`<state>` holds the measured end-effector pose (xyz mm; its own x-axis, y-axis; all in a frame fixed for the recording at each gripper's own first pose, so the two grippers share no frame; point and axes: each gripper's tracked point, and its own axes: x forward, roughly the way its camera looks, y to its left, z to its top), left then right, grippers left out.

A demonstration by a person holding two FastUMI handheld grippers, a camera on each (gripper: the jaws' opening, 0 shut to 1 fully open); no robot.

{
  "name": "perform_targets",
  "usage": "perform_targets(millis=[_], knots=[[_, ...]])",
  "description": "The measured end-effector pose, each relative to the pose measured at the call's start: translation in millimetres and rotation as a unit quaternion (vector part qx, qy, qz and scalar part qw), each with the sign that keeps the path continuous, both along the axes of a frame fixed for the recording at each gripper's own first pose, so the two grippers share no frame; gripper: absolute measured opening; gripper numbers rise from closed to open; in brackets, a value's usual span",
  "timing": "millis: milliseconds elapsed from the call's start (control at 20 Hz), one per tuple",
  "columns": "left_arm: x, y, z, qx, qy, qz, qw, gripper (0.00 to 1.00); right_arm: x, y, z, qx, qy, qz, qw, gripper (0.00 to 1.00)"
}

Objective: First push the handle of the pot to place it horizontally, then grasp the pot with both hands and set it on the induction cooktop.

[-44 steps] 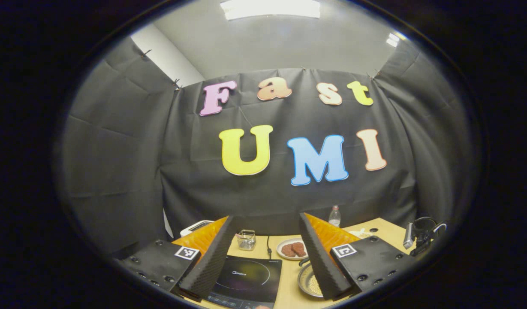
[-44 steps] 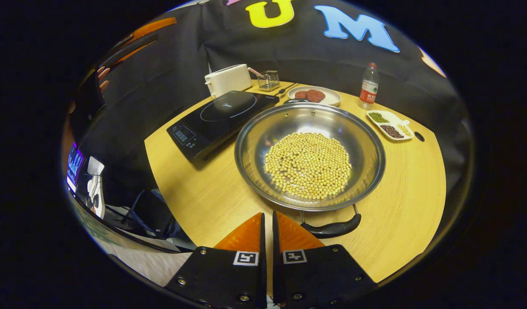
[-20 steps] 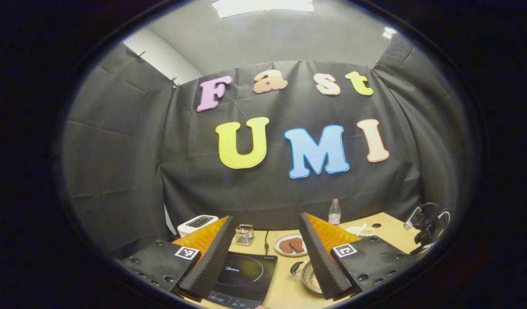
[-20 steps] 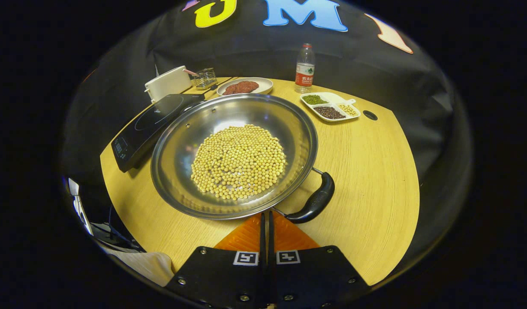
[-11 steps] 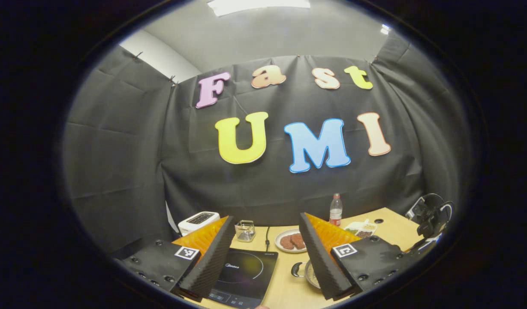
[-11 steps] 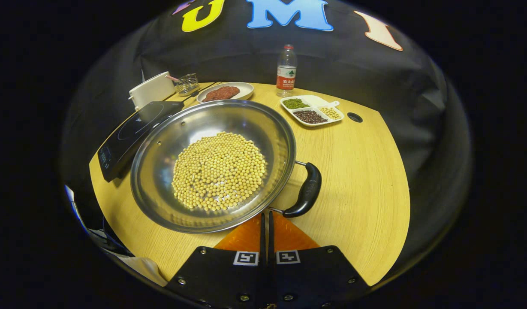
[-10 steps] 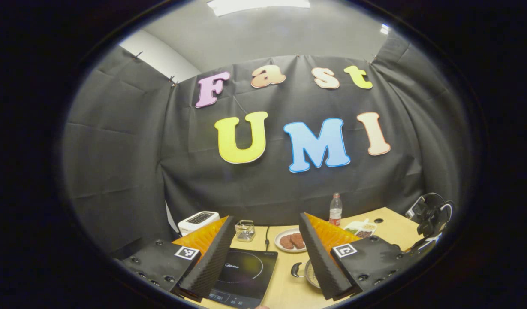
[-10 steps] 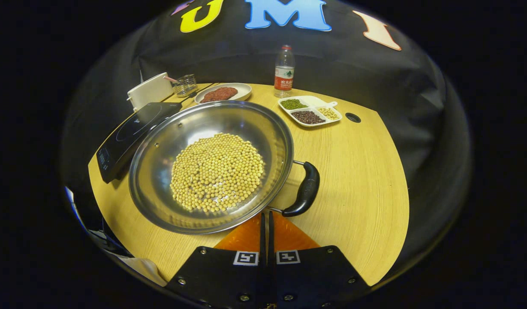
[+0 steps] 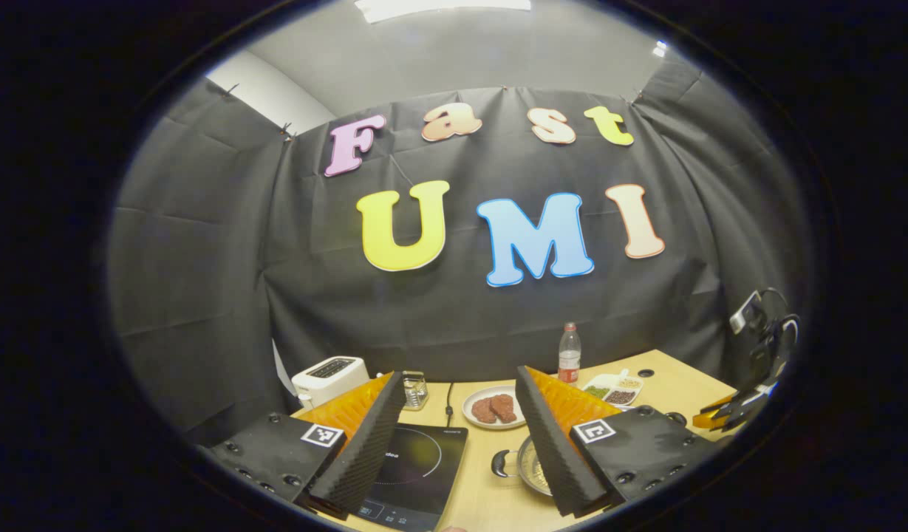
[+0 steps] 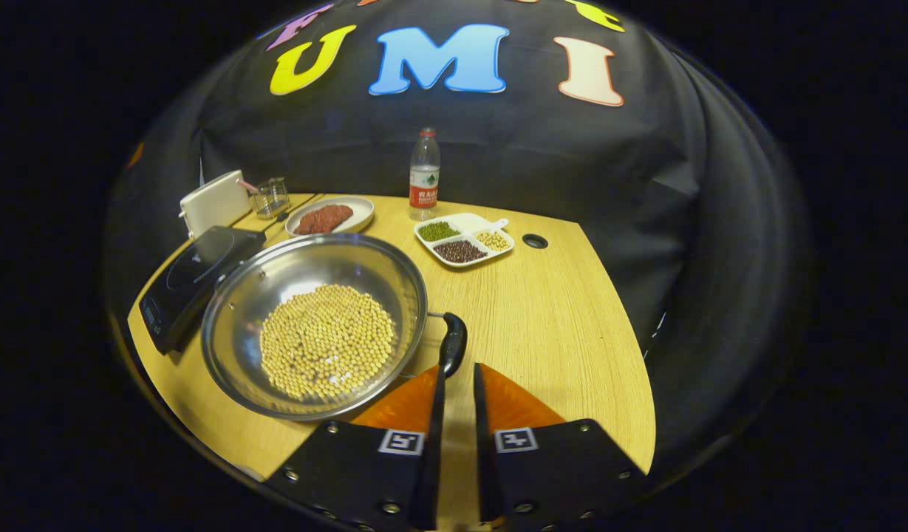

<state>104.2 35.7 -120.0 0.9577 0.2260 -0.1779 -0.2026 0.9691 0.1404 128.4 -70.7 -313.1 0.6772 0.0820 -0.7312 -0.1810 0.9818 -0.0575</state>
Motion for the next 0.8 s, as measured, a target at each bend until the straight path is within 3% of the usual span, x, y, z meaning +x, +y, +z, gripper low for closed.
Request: perform_targets(millis=[50,100,150,200,250,800], knots=[[3.0,-0.7,-4.7,-0.003,0.002,-0.005,1.000,0.97,2.7,4.2,6.8,0.016,-0.011,-0.009,1.000,0.49],[7.5,-1.6,-7.8,-0.008,0.001,-0.012,1.000,0.97,6.0,6.2,13.2,0.024,-0.021,-0.020,0.999,0.58],[10.7,-3.5,-14.3,-0.015,0.005,-0.020,1.000,0.93,10.4,3.1,17.6,0.022,-0.033,-0.033,0.999,0.82],[14.3,-4.7,-21.7,-0.020,0.012,-0.027,0.999,1.00,14.4,0.6,20.2,0.013,-0.044,-0.042,0.998,0.91],[17.8,-4.9,-31.8,-0.026,0.021,-0.035,0.999,1.00,14.7,0.2,23.2,0.007,-0.052,-0.046,0.998,0.99],[56.6,-15.5,-134.2,-0.090,0.123,-0.080,0.985,0.94,20.6,14.4,23.5,0.027,-0.056,-0.060,0.996,0.99]])
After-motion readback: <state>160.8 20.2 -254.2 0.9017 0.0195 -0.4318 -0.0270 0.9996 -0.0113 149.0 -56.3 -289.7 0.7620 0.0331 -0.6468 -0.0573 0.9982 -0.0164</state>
